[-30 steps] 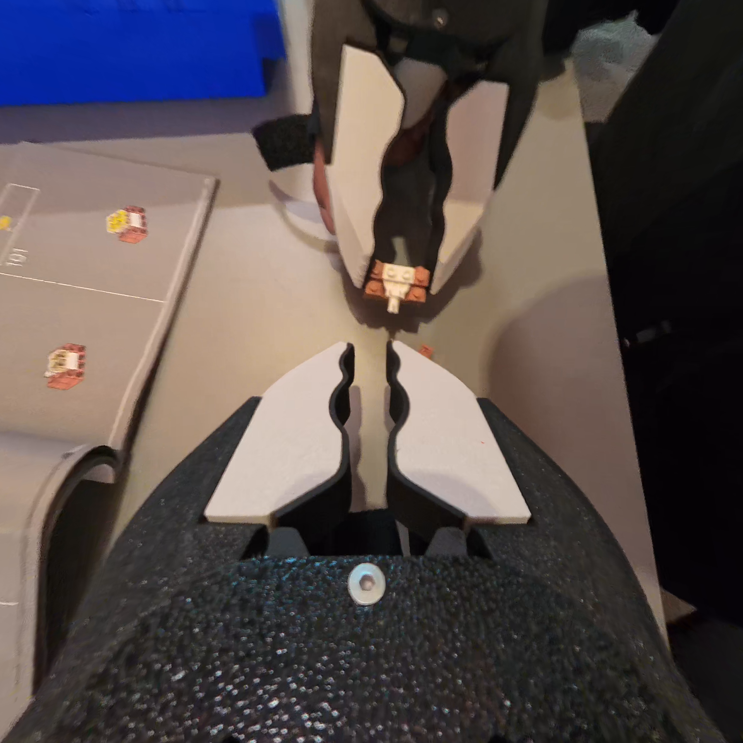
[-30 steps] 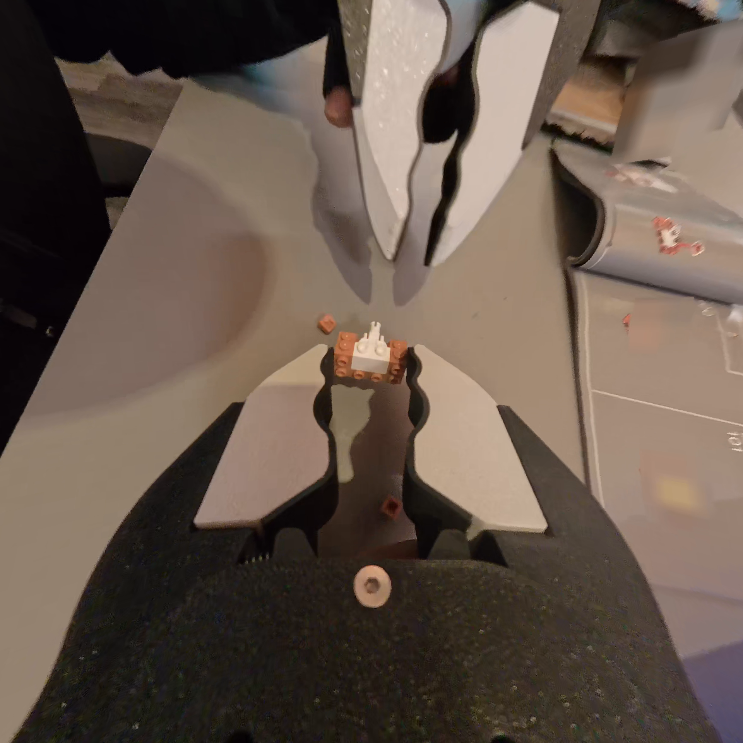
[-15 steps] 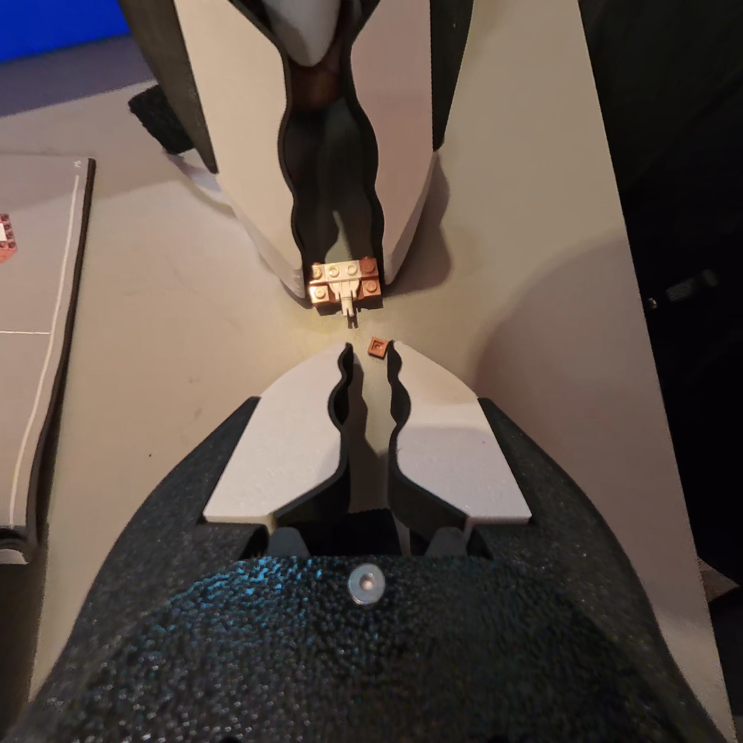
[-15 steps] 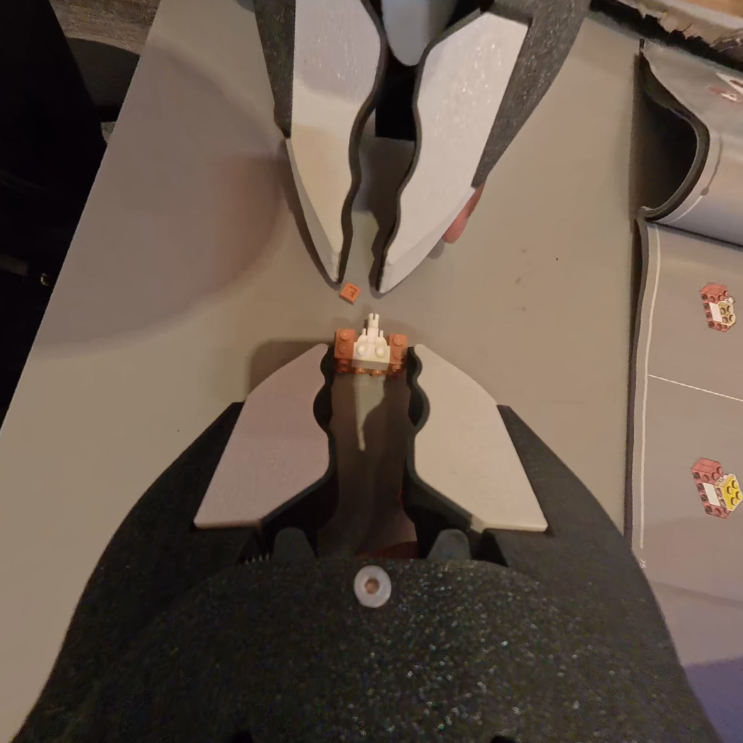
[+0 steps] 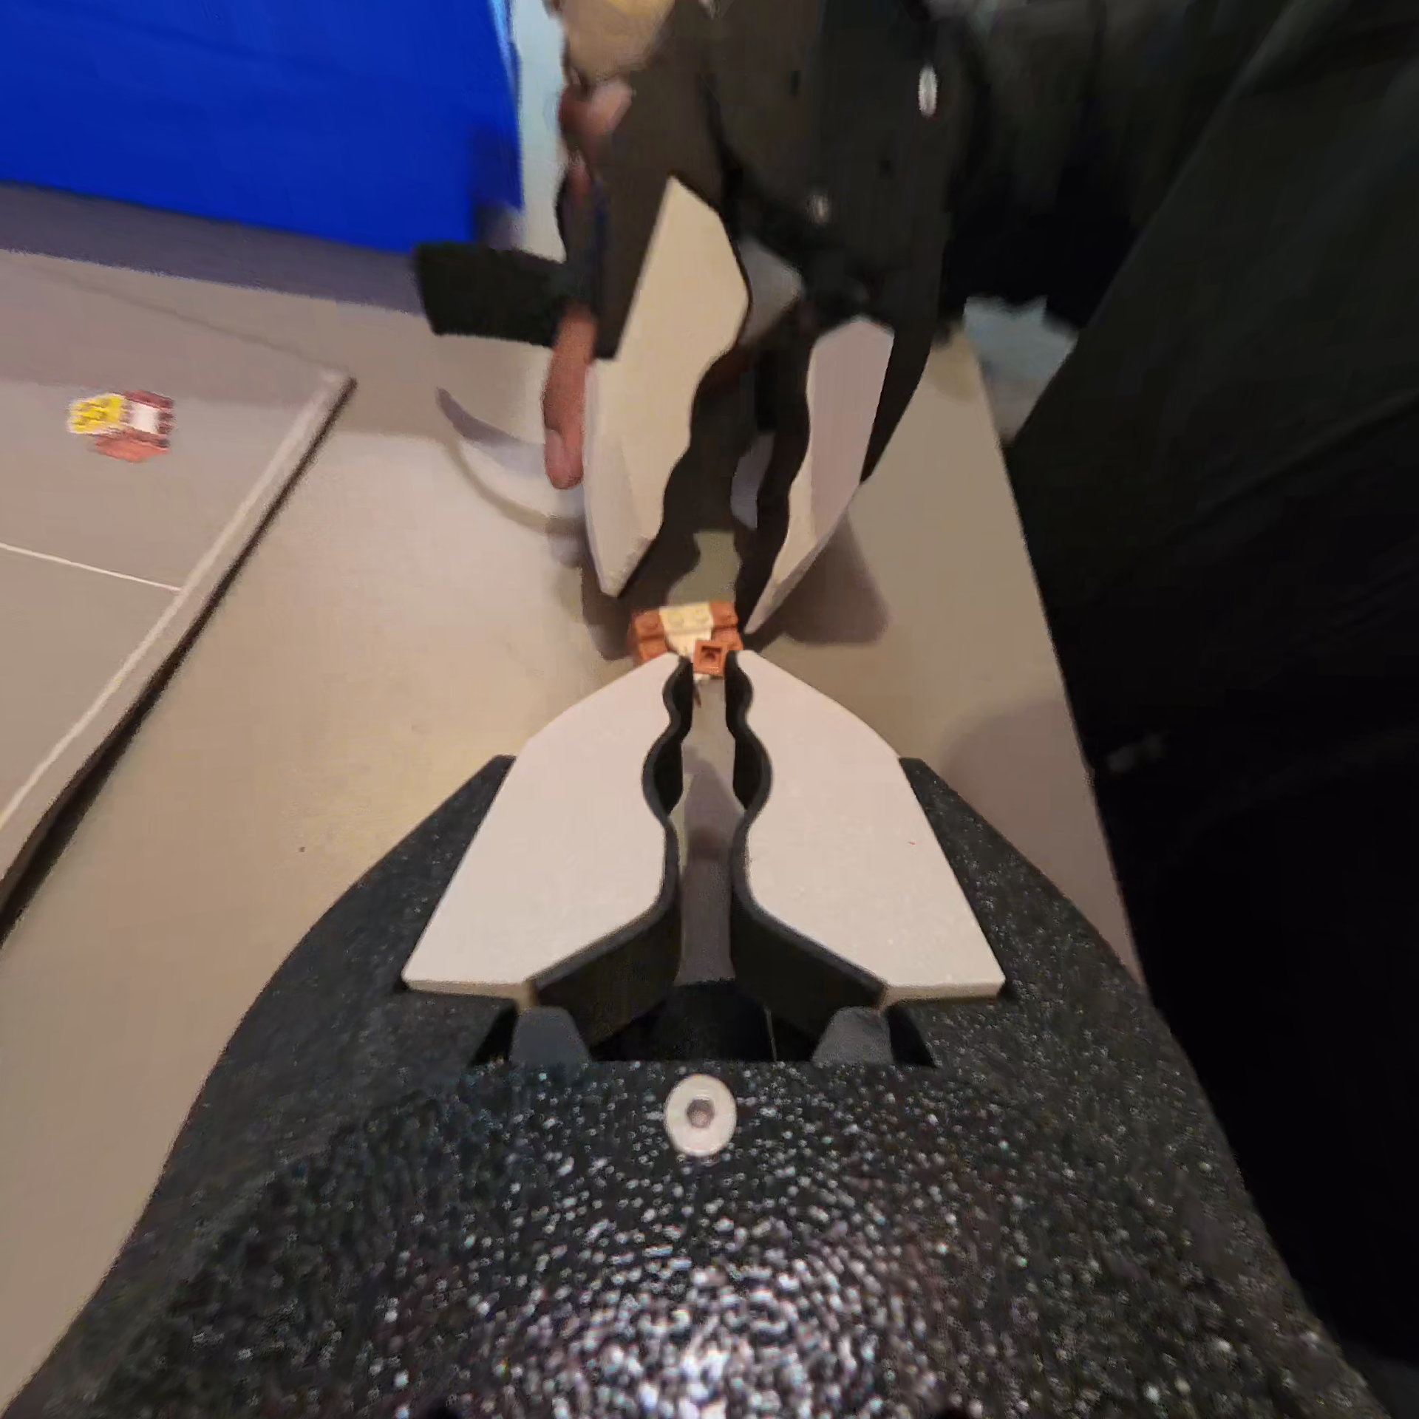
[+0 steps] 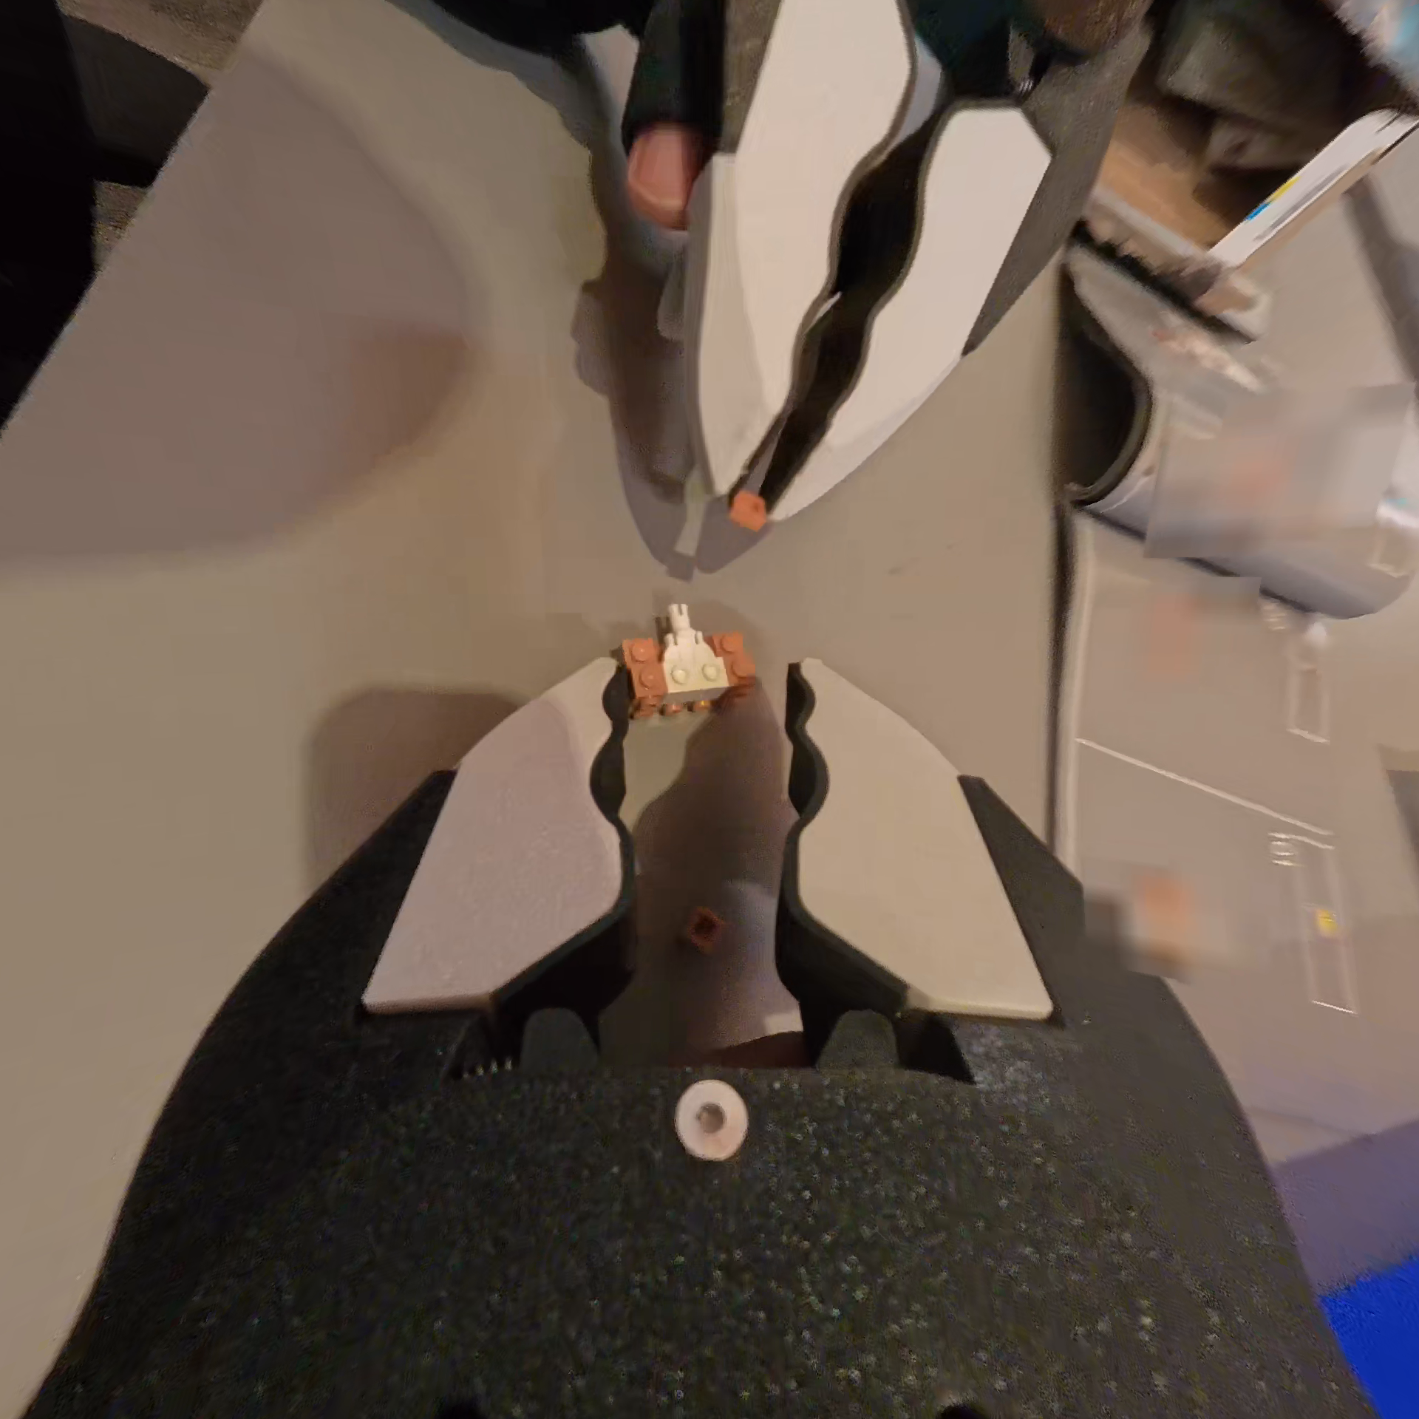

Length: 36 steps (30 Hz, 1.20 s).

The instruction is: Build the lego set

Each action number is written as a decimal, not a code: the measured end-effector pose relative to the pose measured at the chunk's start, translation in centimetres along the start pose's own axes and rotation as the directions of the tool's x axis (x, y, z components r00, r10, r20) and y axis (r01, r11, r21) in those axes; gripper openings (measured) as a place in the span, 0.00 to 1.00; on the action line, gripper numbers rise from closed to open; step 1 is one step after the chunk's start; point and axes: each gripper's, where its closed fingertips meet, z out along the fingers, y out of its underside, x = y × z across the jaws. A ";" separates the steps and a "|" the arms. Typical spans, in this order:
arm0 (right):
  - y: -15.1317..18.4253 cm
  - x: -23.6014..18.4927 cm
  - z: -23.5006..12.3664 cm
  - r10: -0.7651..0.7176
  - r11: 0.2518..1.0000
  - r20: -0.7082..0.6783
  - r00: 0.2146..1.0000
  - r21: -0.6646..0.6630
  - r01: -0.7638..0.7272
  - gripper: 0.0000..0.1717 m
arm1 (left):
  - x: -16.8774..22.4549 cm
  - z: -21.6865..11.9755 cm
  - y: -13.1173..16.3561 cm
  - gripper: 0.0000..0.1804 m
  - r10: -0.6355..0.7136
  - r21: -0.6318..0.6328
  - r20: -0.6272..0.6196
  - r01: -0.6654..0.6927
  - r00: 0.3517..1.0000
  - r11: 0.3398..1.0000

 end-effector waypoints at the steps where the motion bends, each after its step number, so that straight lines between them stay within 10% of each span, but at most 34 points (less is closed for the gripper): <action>1: -0.3 0.4 -0.1 -0.020 0.999 -0.033 0.999 0.025 0.021 0.22 | 0.0 -0.4 -0.5 0.04 -0.037 0.041 -0.019 0.038 0.999 0.998; 19: -3.8 0.7 -0.8 -0.104 0.974 -0.156 0.982 0.185 0.132 0.04 | 1.0 0.7 -1.4 0.04 -0.189 0.094 -0.156 0.205 0.970 0.974; 25: -3.4 1.3 -0.9 0.228 0.953 0.004 0.974 0.203 -0.224 0.04 | -0.2 -0.5 -2.2 0.06 0.140 0.149 0.073 -0.150 0.987 0.977; 30: -4.2 1.6 -1.6 0.571 0.742 0.278 0.773 0.229 -0.631 0.04 | 0.1 -1.7 -3.3 0.07 0.703 -0.007 0.401 -0.766 0.587 0.643; 36: -4.9 1.8 -2.3 0.683 0.544 0.461 0.566 0.196 -0.816 0.04 | 0.1 -0.5 -3.0 0.10 0.839 -0.192 0.466 -0.893 0.281 0.406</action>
